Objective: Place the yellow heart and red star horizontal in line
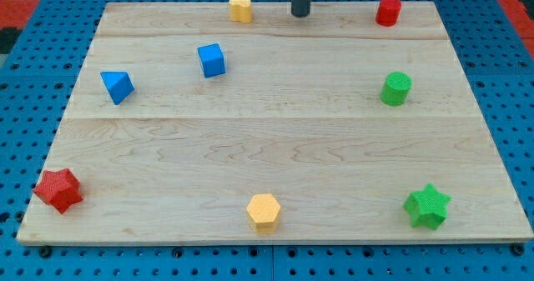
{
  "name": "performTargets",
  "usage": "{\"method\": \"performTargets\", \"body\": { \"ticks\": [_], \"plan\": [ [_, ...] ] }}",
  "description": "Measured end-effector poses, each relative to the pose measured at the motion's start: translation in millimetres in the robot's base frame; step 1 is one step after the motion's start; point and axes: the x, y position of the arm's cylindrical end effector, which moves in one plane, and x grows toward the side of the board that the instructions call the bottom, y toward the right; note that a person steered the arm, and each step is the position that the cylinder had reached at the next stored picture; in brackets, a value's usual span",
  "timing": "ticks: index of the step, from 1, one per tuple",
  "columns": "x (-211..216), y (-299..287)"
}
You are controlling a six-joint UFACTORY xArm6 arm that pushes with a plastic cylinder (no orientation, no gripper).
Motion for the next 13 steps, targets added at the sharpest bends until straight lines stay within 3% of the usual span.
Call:
{"method": "performTargets", "body": {
  "ticks": [2, 3, 4, 5, 6, 7, 8, 10, 11, 12, 13],
  "plan": [
    [-1, -30],
    [51, -31],
    [55, -132],
    [-2, -160],
    [2, -108],
    [42, -4],
    [117, -54],
    [346, -101],
    [392, -198],
    [395, -321],
    [365, -343]
  ]
}}
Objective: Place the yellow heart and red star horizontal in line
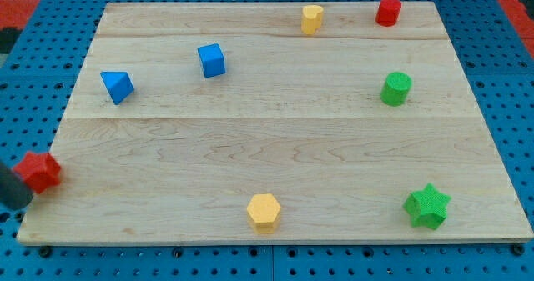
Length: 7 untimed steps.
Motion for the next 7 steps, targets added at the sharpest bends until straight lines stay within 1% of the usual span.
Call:
{"method": "performTargets", "body": {
  "ticks": [1, 2, 3, 4, 5, 6, 7],
  "plan": [
    [-46, 19],
    [-61, 17],
    [-99, 21],
    [-155, 51],
    [-187, 59],
    [-216, 93],
    [-193, 103]
  ]
}}
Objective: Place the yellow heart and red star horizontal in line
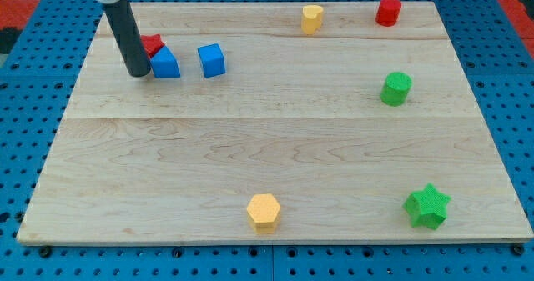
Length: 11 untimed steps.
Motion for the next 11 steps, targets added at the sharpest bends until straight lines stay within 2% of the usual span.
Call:
{"method": "performTargets", "body": {
  "ticks": [1, 2, 3, 4, 5, 8, 9, 10, 11],
  "plan": [
    [-24, 13],
    [-77, 13],
    [-94, 10],
    [-80, 33],
    [-99, 73],
    [-106, 39],
    [-105, 71],
    [-104, 73],
    [-108, 36]
  ]
}}
